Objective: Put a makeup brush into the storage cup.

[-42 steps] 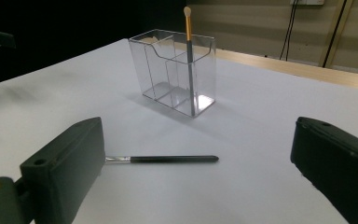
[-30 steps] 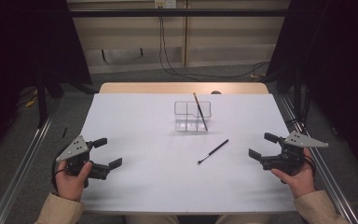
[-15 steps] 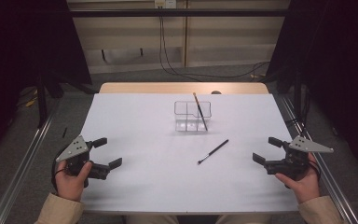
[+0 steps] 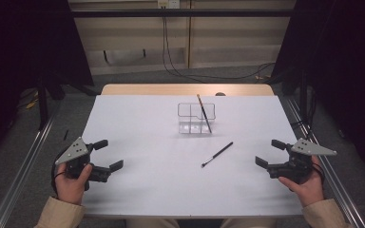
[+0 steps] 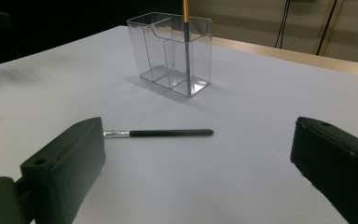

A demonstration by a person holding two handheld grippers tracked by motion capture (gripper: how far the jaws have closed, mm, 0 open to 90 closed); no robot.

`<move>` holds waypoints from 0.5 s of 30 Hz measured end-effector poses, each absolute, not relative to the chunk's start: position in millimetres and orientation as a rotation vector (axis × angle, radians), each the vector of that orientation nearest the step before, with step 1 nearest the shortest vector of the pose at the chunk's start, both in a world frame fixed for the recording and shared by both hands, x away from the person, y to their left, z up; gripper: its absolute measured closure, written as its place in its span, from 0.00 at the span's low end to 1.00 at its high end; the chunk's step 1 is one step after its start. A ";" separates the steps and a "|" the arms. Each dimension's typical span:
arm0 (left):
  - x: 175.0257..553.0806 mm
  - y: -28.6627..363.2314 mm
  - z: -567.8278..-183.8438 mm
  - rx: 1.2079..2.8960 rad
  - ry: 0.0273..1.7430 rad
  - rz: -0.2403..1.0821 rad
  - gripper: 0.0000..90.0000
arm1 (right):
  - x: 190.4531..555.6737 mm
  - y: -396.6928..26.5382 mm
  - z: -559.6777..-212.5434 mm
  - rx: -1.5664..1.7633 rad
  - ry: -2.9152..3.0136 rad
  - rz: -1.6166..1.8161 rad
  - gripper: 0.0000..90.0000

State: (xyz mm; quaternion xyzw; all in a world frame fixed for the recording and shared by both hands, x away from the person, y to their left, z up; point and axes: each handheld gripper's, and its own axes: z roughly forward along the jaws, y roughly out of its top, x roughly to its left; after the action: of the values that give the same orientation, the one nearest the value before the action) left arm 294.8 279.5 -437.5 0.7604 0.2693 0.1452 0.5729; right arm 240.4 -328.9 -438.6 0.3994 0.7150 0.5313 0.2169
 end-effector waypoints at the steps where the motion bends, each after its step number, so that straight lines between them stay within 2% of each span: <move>1: 295.1 279.5 -437.7 1.781 0.631 0.339 0.00 | 240.9 -328.6 -438.5 1.102 1.982 1.471 0.03; 15: 295.0 278.3 -438.3 1.788 0.631 0.341 0.00 | 247.0 -321.8 -434.6 1.092 1.986 1.484 0.03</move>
State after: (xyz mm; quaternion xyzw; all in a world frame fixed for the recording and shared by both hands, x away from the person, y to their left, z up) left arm 295.0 278.3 -438.3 0.7619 0.2689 0.1451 0.5711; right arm 247.0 -321.8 -434.6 0.3935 0.7160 0.5352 0.2147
